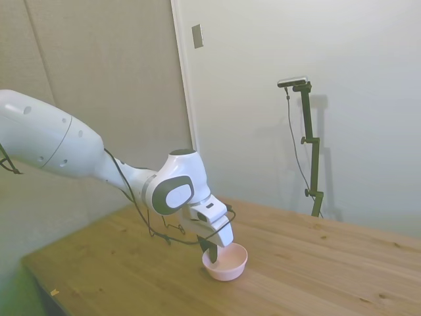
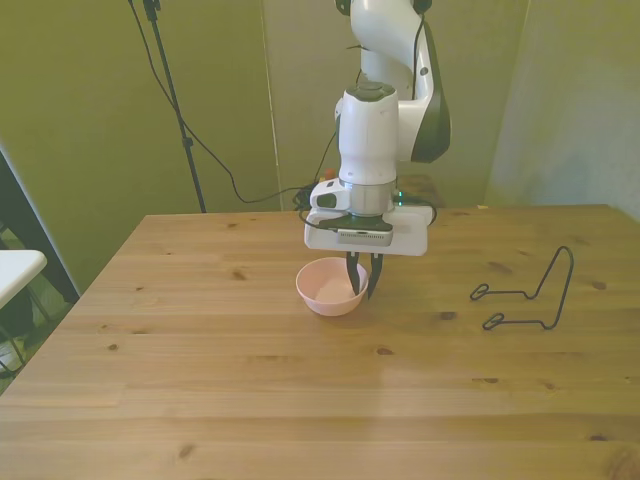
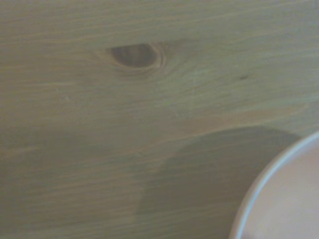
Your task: Load the bowl
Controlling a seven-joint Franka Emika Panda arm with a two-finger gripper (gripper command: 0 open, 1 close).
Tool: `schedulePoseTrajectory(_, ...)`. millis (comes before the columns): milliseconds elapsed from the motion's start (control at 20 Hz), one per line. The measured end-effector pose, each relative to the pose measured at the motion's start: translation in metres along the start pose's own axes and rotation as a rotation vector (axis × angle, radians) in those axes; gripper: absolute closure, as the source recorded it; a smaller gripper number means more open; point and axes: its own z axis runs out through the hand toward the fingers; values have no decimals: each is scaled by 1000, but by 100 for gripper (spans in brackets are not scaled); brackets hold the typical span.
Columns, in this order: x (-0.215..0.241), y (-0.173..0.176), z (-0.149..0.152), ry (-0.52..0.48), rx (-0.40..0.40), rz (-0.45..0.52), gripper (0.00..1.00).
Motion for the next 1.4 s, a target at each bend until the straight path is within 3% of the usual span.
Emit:
schedulePoseTrajectory(450, -5, -14, -36, -81, 148, -35, 100)
schedulePoseTrajectory(850, -64, -37, -131, -163, 334, -153, 100)
schedulePoseTrajectory(950, -66, -40, -132, -176, 357, -161, 100)
schedulePoseTrajectory(1200, -91, -65, -135, -241, 513, -196, 100)
schedulePoseTrajectory(1400, -101, -95, -119, -284, 614, -200, 100)
